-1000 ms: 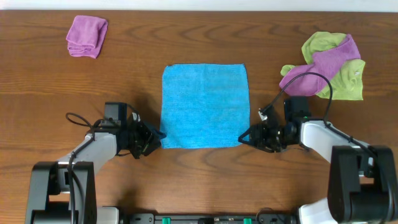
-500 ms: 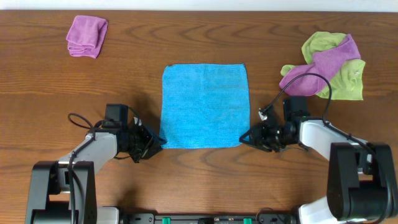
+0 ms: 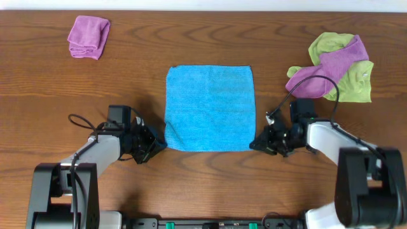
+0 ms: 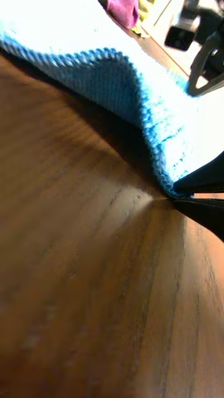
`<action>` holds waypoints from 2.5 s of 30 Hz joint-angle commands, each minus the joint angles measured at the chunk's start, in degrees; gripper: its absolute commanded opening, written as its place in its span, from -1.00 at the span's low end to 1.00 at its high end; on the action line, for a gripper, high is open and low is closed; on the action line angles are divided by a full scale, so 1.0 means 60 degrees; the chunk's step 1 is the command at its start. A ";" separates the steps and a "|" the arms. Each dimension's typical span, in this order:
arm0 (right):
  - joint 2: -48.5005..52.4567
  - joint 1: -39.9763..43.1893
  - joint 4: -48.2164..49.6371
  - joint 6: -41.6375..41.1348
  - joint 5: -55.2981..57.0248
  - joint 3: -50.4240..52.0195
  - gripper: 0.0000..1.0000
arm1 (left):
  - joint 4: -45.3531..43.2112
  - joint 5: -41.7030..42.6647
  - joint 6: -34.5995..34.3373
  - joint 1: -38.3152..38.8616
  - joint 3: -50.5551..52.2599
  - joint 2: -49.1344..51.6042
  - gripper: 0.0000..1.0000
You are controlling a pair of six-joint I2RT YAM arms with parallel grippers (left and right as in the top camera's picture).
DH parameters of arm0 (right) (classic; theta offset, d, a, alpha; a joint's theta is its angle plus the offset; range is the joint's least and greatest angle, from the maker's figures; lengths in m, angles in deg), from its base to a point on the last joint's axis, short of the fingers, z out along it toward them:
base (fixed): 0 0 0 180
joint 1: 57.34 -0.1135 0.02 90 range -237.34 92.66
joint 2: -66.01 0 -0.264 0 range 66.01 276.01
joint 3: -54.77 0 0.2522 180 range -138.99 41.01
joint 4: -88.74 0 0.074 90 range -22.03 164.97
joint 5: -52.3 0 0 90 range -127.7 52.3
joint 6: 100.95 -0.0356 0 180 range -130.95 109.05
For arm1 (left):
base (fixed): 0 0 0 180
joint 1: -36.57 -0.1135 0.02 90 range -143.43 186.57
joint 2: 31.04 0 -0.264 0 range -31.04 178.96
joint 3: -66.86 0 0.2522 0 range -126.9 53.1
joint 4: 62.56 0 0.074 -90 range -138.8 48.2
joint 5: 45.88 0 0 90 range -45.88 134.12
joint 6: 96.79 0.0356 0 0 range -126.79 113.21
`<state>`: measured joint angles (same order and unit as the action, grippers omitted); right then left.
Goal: Fold the cloth
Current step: 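Grasp the near corners of the blue cloth with both grippers and lift, then fold the held near edge forward over the far half with both grippers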
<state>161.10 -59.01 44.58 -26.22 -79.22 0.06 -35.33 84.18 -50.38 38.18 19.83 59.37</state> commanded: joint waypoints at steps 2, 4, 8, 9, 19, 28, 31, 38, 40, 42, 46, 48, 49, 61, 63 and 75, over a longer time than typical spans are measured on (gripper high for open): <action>-0.1147 0.0029 -0.0149 -0.0211 -0.0007 -0.0634 -0.97 | -0.0015 -0.0193 0.0284 -0.0029 -0.1100 -0.0597 -0.88; -0.1504 0.0029 -0.0102 -0.0703 0.0284 -0.0838 -0.97 | -0.0117 -0.0288 0.0273 -0.0029 -0.1625 -0.0750 -0.88; -0.1351 0.0025 0.0525 -0.1027 0.0743 -0.1035 -0.98 | -0.1224 -0.0878 0.0029 -0.0004 -0.1963 -0.0590 -0.89; -0.1220 0.0025 0.0805 -0.1155 0.0739 -0.1071 -0.97 | -0.1526 -0.1009 -0.0044 -0.0007 -0.1985 -0.0466 -0.89; 0.1253 0.0015 0.0619 -0.1220 0.0597 -0.3453 -0.97 | -0.2969 -0.0091 -0.0699 -0.0007 -0.2929 0.1636 -0.89; 0.1297 -0.0022 0.0047 -0.0801 0.0678 -0.3610 -0.97 | -0.3053 0.1501 -0.0820 0.0004 -0.3224 0.1665 -0.30; 0.1297 -0.0022 -0.0120 -0.0477 0.0688 -0.3610 -0.97 | -0.2575 0.1472 -0.0120 0.0138 -0.3224 0.1665 0.10; 0.1297 -0.0047 -0.1344 0.0652 0.1005 -0.3610 -0.97 | -0.1045 -0.0106 0.1993 0.1293 -0.3224 0.1665 0.36; 0.1297 -0.0047 -0.1621 0.0841 0.1038 -0.3610 -0.98 | -0.1086 -0.0499 0.1912 0.1617 -0.3235 0.1665 0.38; 0.1297 -0.0047 -0.1785 0.0994 0.1075 -0.3610 -0.97 | -0.1107 -0.1049 0.1617 0.1836 -0.3235 0.1665 0.43; 0.1297 -0.0047 -0.1982 0.1133 0.1202 -0.3610 -0.97 | -0.1836 -0.1290 0.1224 0.1920 -0.3235 0.1665 0.35; 0.1297 -0.0047 -0.1978 0.1137 0.1202 -0.3610 -0.97 | -0.2135 -0.1588 0.1235 0.1934 -0.3242 0.1665 0.01; 0.1297 -0.0047 -0.1974 0.1137 0.1206 -0.3610 -0.97 | -0.2109 -0.1603 0.1235 0.1942 -0.3242 0.1668 -0.13; 0.1297 -0.0047 -0.1974 0.1206 0.1282 -0.3610 -0.98 | -0.1519 -0.1566 -0.0656 0.2543 -0.3242 0.1712 0.17; 0.1297 -0.0047 -0.1978 0.1206 0.1282 -0.3610 -0.97 | -0.1344 -0.1687 -0.0929 0.2543 -0.3242 0.1741 0.08; 0.1297 -0.0047 -0.2065 0.1217 0.1461 -0.3610 -0.97 | -0.1647 -0.1133 -0.2860 0.2543 -0.3242 0.2626 -0.10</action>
<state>168.75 -59.03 32.41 -20.25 -70.71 -21.05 -44.86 77.01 -63.80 53.39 1.31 73.84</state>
